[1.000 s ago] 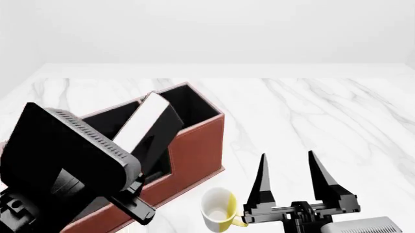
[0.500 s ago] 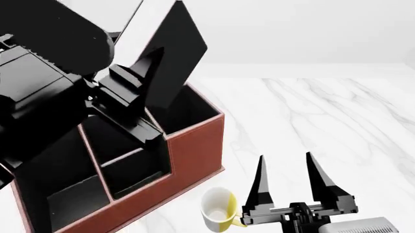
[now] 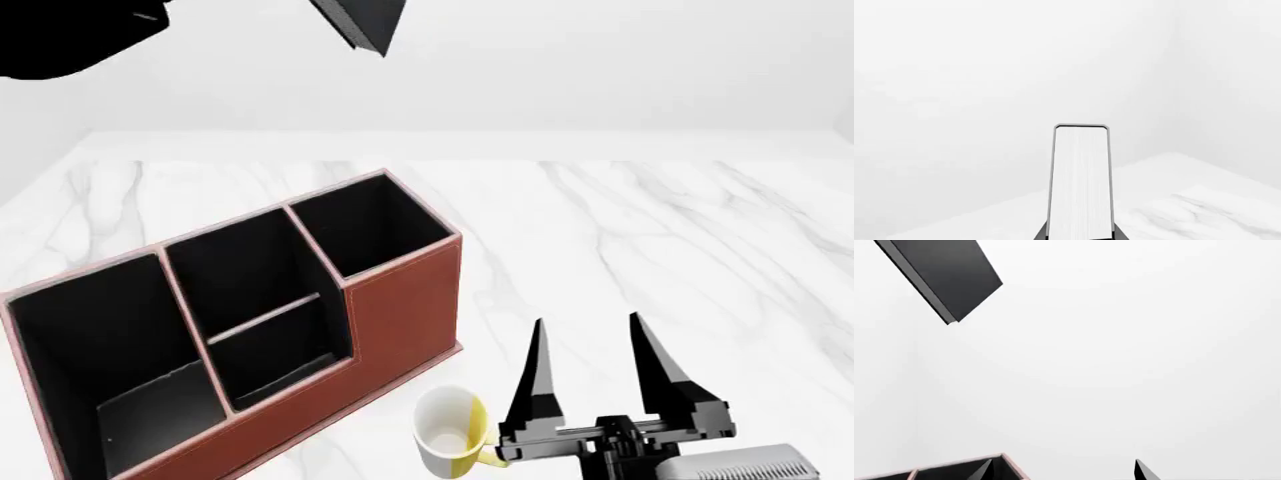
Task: Pick up the book and place it in the right compartment of the caddy.
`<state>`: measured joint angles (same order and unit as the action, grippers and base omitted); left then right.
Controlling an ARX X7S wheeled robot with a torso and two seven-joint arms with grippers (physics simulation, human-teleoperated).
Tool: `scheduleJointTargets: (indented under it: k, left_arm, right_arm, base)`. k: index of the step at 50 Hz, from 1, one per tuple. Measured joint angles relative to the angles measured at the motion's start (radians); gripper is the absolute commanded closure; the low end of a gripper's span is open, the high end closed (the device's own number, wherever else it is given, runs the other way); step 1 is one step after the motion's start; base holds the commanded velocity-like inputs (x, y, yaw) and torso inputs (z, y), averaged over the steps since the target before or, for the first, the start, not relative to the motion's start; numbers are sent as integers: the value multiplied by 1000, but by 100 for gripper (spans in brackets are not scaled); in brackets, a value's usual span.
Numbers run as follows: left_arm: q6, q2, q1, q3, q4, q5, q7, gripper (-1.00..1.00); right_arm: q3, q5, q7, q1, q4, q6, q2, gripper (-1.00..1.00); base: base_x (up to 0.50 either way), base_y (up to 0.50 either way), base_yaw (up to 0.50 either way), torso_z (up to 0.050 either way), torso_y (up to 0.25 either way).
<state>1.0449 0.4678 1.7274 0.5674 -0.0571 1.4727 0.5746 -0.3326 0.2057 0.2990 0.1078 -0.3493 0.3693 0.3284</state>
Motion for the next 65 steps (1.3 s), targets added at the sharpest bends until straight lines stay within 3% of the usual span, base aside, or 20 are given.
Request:
scheduleJointTargets:
  k: [18, 28, 39, 65]
  left_arm:
    - [-101, -237, 111, 265, -616, -368, -284, 100]
    - [-119, -367, 190, 382, -945, -448, -432, 100]
    - [-114, -420, 202, 469, -1084, -377, -462, 100]
    - [-139, -443, 179, 664, -1197, -11, -330, 100]
  right_arm:
    - [-2, 20, 4, -3, 0, -5, 7, -100]
    - [-7, 29, 3, -4, 3, -5, 9, -100]
    - [-15, 32, 1, -3, 7, -3, 12, -100]
    - [-26, 32, 7, -2, 8, -4, 18, -100]
  base:
    - [0, 0, 0, 0, 2]
    - [0, 0, 0, 0, 2]
    - [0, 0, 0, 0, 1]
    - [0, 0, 0, 1, 2]
